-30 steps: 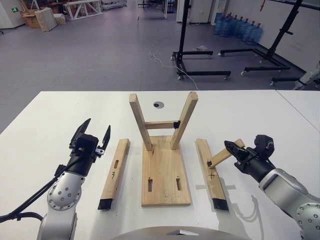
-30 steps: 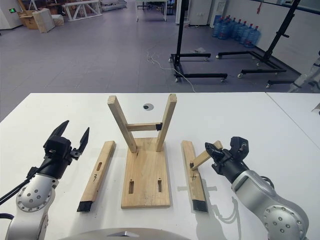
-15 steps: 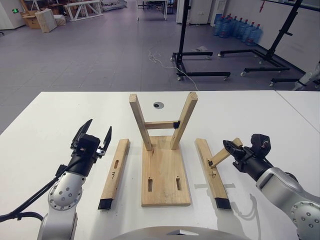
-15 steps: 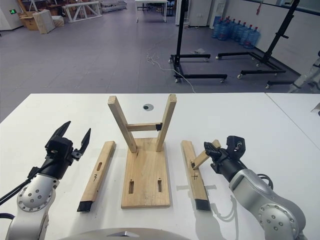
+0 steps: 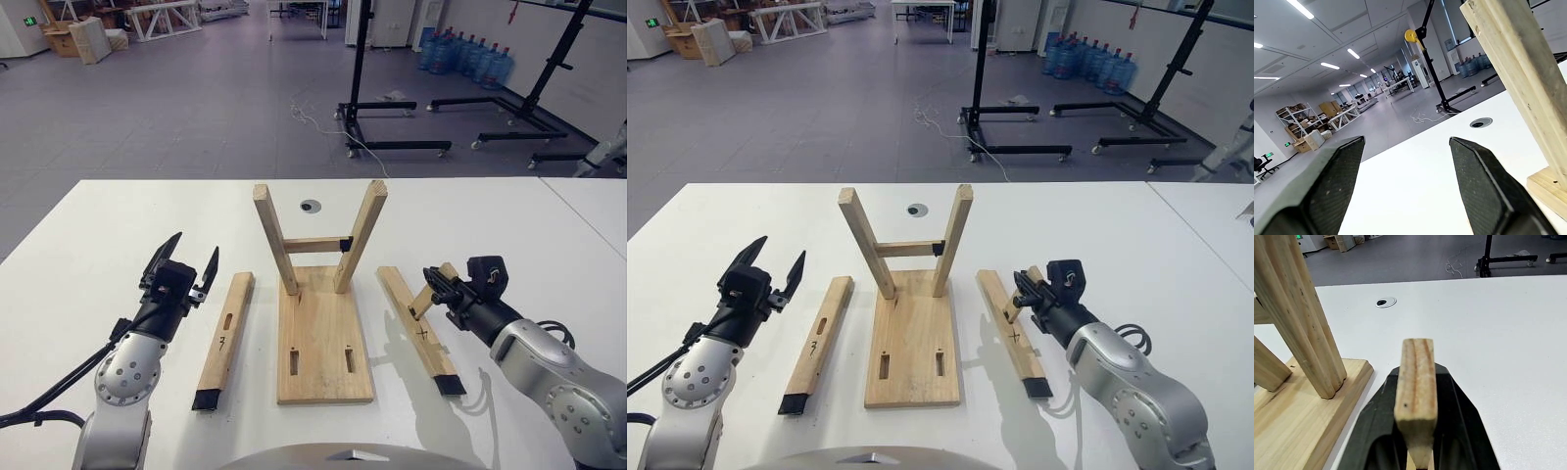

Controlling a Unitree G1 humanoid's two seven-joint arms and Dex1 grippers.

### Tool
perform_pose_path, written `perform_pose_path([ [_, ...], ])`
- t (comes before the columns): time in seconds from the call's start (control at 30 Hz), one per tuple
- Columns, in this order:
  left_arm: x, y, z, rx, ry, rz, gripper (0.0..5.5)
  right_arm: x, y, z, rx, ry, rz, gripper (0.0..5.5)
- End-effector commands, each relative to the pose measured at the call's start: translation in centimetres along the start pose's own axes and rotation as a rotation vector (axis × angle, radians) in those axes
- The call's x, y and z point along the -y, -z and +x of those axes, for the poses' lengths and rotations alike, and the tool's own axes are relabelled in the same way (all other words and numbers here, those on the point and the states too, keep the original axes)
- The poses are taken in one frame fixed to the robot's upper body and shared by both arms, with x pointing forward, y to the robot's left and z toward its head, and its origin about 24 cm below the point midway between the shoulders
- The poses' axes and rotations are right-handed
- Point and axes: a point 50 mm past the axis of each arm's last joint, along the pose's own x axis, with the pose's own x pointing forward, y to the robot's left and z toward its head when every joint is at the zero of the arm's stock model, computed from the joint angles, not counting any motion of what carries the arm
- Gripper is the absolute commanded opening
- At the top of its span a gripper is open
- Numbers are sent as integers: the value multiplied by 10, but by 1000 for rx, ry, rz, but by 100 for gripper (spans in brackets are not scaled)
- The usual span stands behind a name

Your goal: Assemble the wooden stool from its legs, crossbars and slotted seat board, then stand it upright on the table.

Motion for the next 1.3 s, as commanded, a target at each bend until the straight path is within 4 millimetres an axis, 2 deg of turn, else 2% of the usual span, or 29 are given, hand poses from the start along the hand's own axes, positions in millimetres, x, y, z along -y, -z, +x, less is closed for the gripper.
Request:
perform_pose_path([
  [0.03,-1,2,3,0,3,12,315,14,40,0,-189,53,-28,39],
  [0.33,1,4,7,11,-1,11,315,17,49,8,-211,6,-73,39],
  [0.53,-2,5,6,6,-18,17,315,16,42,13,-182,-26,-58,39],
  [0.57,-3,5,6,6,-22,18,315,15,40,13,-170,-34,-59,76],
  [0.6,-4,5,6,7,-25,20,315,13,38,13,-156,-38,-51,87],
  [0.93,-5,2,0,3,-39,29,315,12,-1,14,4,-32,-55,249],
  [1.1,-6,4,-1,-12,-54,41,315,8,-28,20,154,-94,9,316],
  [1.3,-10,9,-4,-36,-101,60,315,2,-60,22,277,-173,69,316],
])
